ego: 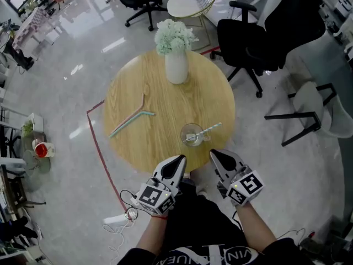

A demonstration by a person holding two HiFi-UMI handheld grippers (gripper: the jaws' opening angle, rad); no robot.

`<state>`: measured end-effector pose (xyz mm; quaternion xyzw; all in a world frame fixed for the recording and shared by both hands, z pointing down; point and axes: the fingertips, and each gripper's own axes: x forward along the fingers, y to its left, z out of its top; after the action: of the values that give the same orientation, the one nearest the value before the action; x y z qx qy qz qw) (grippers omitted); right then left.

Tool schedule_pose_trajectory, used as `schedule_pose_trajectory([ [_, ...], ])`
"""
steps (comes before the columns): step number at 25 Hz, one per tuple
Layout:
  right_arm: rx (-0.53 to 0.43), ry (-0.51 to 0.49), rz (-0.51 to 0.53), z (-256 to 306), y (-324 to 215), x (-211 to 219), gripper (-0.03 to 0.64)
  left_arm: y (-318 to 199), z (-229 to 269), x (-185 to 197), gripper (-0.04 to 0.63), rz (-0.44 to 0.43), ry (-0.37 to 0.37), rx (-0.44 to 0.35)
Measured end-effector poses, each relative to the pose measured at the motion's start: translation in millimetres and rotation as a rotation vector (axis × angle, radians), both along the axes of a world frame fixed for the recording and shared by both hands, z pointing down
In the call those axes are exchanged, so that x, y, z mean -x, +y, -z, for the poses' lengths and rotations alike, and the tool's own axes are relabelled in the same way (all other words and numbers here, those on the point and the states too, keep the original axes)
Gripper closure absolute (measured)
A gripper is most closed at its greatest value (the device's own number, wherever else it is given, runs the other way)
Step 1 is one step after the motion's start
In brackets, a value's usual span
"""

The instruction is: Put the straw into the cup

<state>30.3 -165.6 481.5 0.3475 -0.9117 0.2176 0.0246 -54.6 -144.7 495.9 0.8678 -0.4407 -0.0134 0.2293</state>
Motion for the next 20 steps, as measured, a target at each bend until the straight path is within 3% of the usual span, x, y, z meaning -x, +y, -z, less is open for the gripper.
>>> schedule_pose_trajectory([
  [20, -0.044, -0.005, 0.073, 28.0, 71.0, -6.9, 0.615, 59.1, 29.8, -30.1, 0.581, -0.010, 0.000, -0.056],
])
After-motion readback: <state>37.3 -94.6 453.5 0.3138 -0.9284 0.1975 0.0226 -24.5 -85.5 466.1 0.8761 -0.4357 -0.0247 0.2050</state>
